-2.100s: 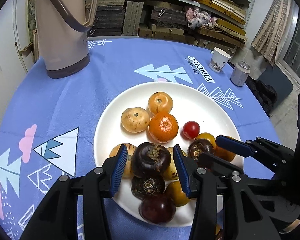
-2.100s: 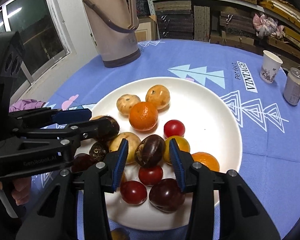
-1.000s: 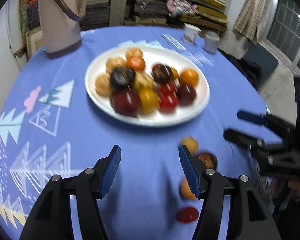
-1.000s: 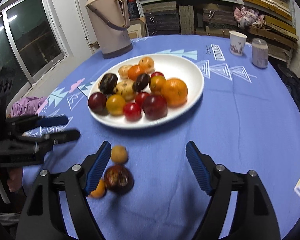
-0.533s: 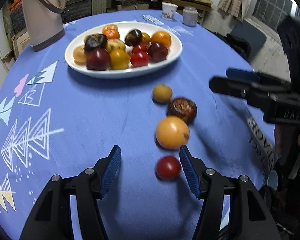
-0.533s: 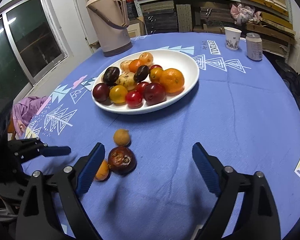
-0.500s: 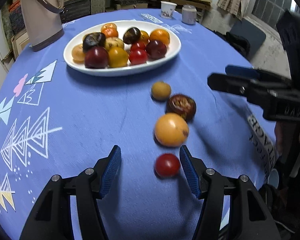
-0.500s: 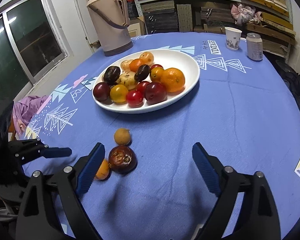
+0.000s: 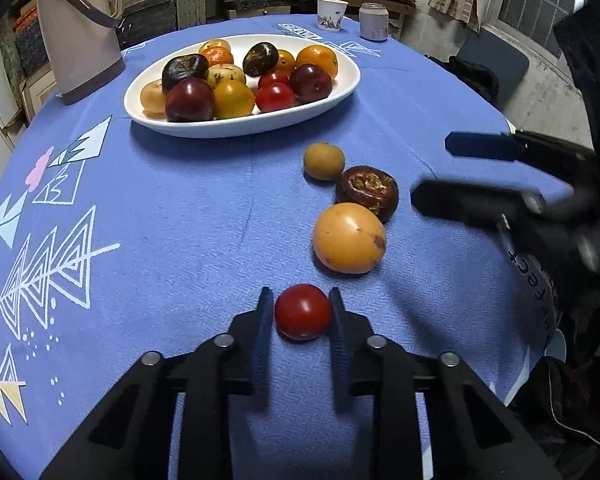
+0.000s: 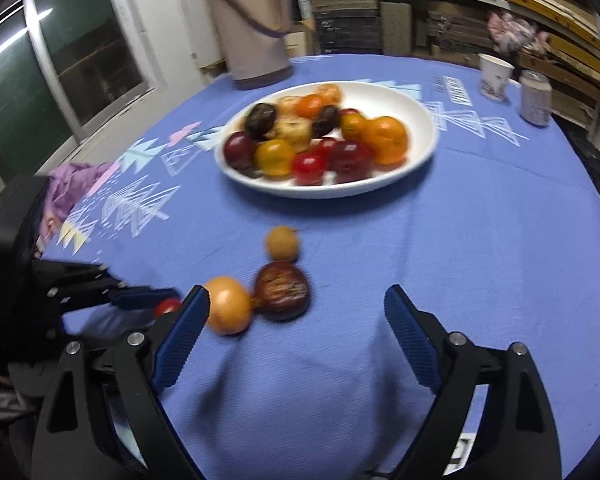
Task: Organize fruits
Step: 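Grasp a red tomato with the left tool while the right tool grasps a dark plum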
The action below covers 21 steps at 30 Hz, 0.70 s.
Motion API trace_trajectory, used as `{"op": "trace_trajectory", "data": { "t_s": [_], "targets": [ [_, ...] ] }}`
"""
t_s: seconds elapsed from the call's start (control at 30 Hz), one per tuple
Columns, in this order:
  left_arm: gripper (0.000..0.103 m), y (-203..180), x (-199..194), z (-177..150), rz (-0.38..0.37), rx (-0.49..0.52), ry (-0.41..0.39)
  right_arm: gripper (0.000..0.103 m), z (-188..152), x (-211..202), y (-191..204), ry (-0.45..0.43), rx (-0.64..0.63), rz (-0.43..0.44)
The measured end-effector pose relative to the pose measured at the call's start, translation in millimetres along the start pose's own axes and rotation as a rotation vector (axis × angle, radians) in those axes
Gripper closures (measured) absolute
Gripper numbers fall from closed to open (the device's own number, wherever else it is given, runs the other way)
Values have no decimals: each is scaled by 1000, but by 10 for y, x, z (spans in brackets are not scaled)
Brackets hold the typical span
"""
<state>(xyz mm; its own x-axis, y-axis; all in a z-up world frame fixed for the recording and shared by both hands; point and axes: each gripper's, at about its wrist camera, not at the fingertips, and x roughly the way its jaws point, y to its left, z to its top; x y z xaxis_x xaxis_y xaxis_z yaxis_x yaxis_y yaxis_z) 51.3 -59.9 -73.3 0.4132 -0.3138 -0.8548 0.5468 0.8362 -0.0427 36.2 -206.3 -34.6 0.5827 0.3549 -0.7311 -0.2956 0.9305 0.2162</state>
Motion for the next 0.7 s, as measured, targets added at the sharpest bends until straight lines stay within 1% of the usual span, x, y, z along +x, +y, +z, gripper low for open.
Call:
{"op": "trace_trajectory", "data": {
  "t_s": [0.07,0.13,0.23,0.3,0.37,0.57,0.67,0.7],
  "targets": [
    [77,42,-8,6,5,-8,-1,18,-28,25,99,1,-28,-11],
    [77,84,-17,11,11,-19,-2,30,-44,66,139,10,-47,-39],
    [77,163,-11,34,3,-38,-3,38,-30,92,67,17,-16,-50],
    [76,189,-8,42,-1,-44,-6,41,-12,78,1,6,7,-65],
    [76,197,-8,42,-4,-46,-9,41,4,80,-58,8,20,-80],
    [76,200,-14,28,-4,-43,-18,41,-18,251,-22,55,-18,-94],
    [76,213,-16,22,-8,-42,-19,41,-36,349,-4,76,-42,-122],
    [76,216,-14,27,-9,-42,-19,41,-35,364,-1,76,-45,-116]
  ]
}}
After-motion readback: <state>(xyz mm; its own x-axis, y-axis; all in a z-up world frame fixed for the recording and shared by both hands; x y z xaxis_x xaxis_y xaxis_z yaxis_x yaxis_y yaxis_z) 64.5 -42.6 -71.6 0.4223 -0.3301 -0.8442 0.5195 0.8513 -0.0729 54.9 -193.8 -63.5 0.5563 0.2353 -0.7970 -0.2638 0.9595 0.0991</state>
